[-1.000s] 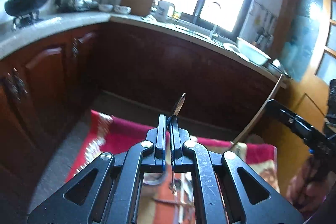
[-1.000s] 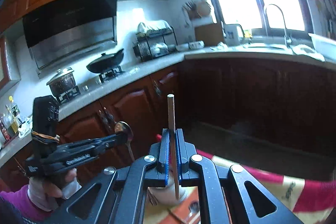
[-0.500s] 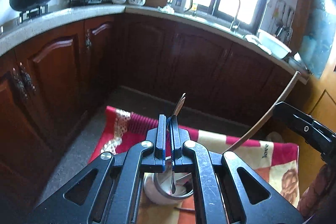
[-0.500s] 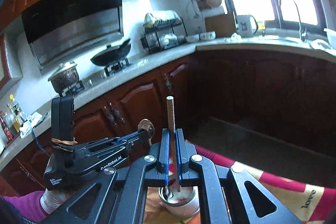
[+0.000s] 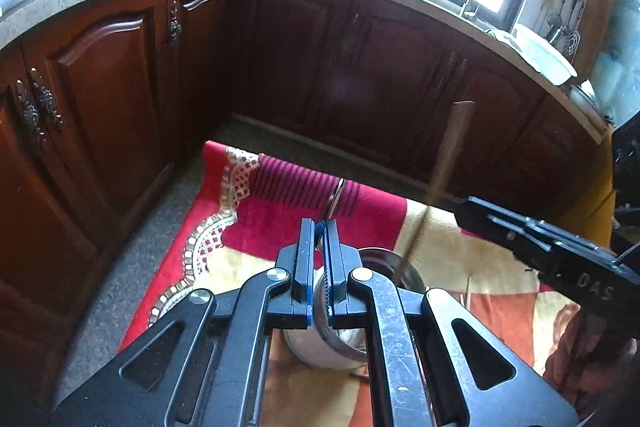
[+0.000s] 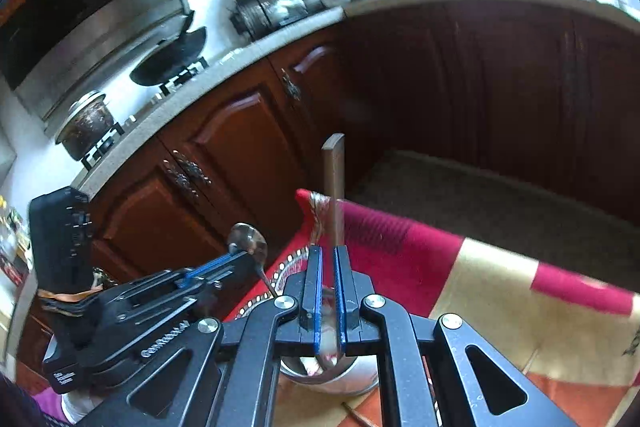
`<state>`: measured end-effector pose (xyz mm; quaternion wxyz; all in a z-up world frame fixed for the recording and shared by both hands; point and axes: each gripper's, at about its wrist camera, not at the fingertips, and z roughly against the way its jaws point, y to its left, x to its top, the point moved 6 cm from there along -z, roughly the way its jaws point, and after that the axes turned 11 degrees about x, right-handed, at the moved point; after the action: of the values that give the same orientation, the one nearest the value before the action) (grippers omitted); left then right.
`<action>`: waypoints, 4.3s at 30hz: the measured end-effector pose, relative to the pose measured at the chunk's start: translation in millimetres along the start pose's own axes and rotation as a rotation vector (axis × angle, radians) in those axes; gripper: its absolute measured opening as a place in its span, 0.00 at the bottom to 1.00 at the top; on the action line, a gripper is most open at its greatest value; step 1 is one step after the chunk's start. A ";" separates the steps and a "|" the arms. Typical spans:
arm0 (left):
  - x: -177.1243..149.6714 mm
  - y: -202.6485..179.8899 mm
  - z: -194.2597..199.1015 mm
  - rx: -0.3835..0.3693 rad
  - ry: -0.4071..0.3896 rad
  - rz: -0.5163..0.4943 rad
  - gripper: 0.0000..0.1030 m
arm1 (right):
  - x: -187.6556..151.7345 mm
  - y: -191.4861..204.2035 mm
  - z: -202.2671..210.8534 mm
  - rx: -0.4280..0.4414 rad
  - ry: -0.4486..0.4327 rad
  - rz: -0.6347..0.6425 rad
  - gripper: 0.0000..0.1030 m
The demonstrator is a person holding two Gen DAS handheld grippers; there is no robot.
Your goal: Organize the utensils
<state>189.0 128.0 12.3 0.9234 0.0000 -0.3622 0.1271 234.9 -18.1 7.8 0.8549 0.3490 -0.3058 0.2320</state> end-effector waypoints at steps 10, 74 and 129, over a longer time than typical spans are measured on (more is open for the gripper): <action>-13.7 4.2 14.9 -0.025 0.004 0.026 0.36 | -32.6 -19.1 22.3 -0.035 0.009 -0.039 0.31; -139.4 -98.8 -14.1 -0.127 0.209 -0.155 0.44 | -143.8 -130.8 33.5 -0.116 0.072 -0.197 0.00; -138.3 -151.4 -88.8 -0.044 0.265 -0.359 0.43 | -166.6 -186.0 98.5 -0.095 0.043 -0.353 0.09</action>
<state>186.4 -42.8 -131.7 0.9705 0.0278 -0.2346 -0.0485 195.3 -242.1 -134.8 0.9042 0.3514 -0.2322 0.0707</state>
